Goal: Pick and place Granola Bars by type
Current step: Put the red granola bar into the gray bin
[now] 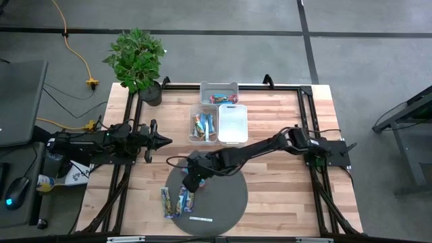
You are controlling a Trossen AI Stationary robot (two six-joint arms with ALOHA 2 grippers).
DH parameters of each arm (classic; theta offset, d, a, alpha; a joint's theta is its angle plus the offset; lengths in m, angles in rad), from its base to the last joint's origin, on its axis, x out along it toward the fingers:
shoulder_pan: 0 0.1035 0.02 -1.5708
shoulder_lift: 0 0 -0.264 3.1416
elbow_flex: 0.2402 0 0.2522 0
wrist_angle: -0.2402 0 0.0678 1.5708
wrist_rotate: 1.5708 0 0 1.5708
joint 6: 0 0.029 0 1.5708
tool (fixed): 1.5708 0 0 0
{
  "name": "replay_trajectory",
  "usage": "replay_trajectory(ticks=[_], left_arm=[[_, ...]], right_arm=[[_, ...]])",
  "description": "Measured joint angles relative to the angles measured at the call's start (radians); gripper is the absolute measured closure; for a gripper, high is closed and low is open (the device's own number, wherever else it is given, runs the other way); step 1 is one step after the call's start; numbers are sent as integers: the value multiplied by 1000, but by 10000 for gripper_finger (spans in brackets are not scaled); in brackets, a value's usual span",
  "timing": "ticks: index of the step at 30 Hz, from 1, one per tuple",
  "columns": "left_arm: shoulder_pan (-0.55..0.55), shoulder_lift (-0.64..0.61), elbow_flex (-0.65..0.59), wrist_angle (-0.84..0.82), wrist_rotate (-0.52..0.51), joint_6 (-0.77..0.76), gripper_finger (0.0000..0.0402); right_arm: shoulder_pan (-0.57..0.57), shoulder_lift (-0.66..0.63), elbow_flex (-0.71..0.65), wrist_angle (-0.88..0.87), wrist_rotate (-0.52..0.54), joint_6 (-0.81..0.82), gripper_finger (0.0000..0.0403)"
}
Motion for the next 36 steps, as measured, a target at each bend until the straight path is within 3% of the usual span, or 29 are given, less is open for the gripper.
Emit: replay_trajectory(ticks=[4, 9, 17, 24, 31, 36], left_arm=[[0, 0, 0, 0, 0, 0, 401], [0, 0, 0, 0, 0, 0, 401], [0, 0, 0, 0, 0, 0, 401], [0, 0, 0, 1, 0, 0, 401], [0, 0, 0, 1, 0, 0, 401], [0, 0, 0, 1, 0, 0, 401]], right_arm=[[-1, 20, 0, 33, 15, -8, 161], [2, 59, 0, 32, 7, -86, 156], [3, 75, -1, 7, 136, -163, 155], [21, 76, -1, 26, 212, -326, 155], [43, 86, 1, 41, 338, -364, 155], [56, 113, 0, 45, 340, -344, 155]])
